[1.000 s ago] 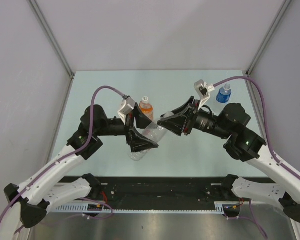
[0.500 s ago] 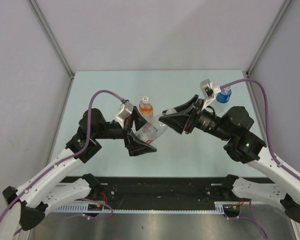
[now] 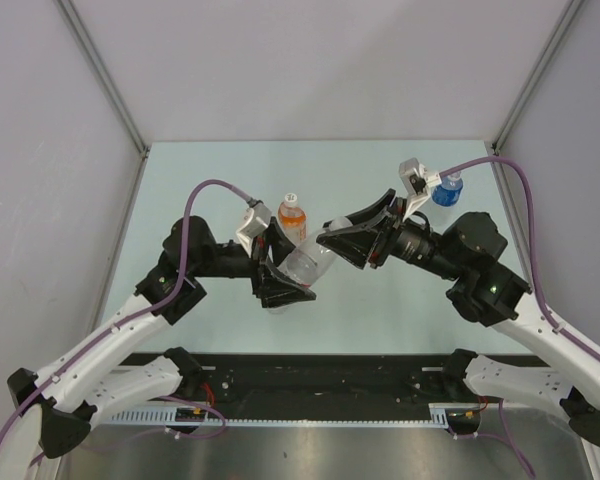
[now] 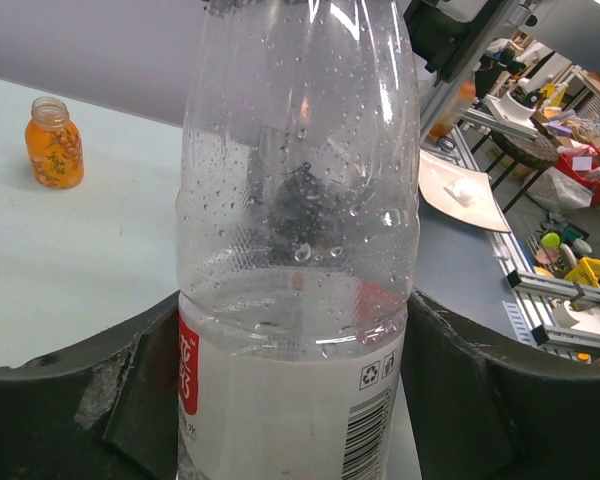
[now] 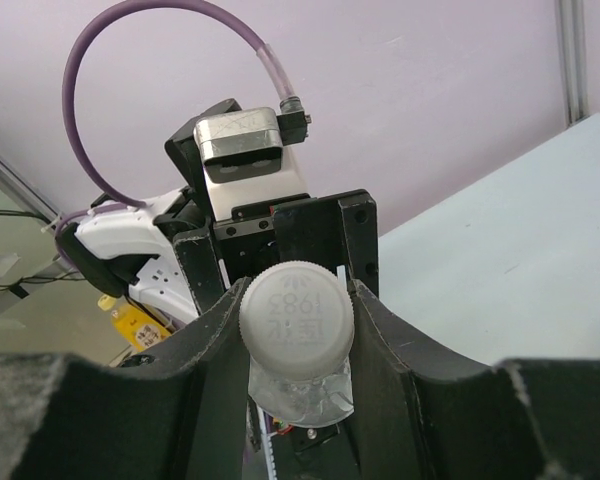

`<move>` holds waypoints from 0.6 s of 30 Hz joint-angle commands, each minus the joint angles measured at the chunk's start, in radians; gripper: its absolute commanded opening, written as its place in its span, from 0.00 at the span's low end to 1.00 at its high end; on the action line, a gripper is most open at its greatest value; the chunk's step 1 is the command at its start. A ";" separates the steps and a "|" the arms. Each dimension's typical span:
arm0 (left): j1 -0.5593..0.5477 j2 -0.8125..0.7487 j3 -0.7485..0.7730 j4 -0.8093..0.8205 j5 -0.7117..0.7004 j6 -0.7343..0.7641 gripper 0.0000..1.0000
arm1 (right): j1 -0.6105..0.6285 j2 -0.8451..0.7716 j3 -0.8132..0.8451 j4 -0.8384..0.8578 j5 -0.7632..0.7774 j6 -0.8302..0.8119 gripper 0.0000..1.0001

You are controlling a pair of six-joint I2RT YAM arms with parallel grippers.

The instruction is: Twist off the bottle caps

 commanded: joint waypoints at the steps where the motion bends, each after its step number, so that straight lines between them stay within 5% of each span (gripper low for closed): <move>1: -0.016 0.000 0.007 0.060 -0.018 0.023 0.72 | 0.005 0.010 0.009 0.097 -0.002 0.048 0.00; 7: -0.016 -0.005 0.004 0.049 -0.040 0.051 0.45 | 0.006 0.013 0.011 0.086 -0.006 0.050 0.00; 13: -0.016 -0.025 -0.005 0.033 -0.074 0.079 0.33 | 0.014 0.007 0.009 0.060 0.016 0.044 0.00; 14: -0.016 -0.028 -0.007 0.029 -0.090 0.083 0.30 | 0.013 0.006 0.009 0.046 0.030 0.044 0.07; 15: -0.016 -0.032 -0.011 0.024 -0.100 0.086 0.24 | 0.013 0.003 0.009 0.040 0.043 0.042 0.32; 18: -0.016 -0.046 -0.016 0.000 -0.141 0.111 0.13 | 0.013 -0.019 0.011 0.015 0.102 0.038 0.69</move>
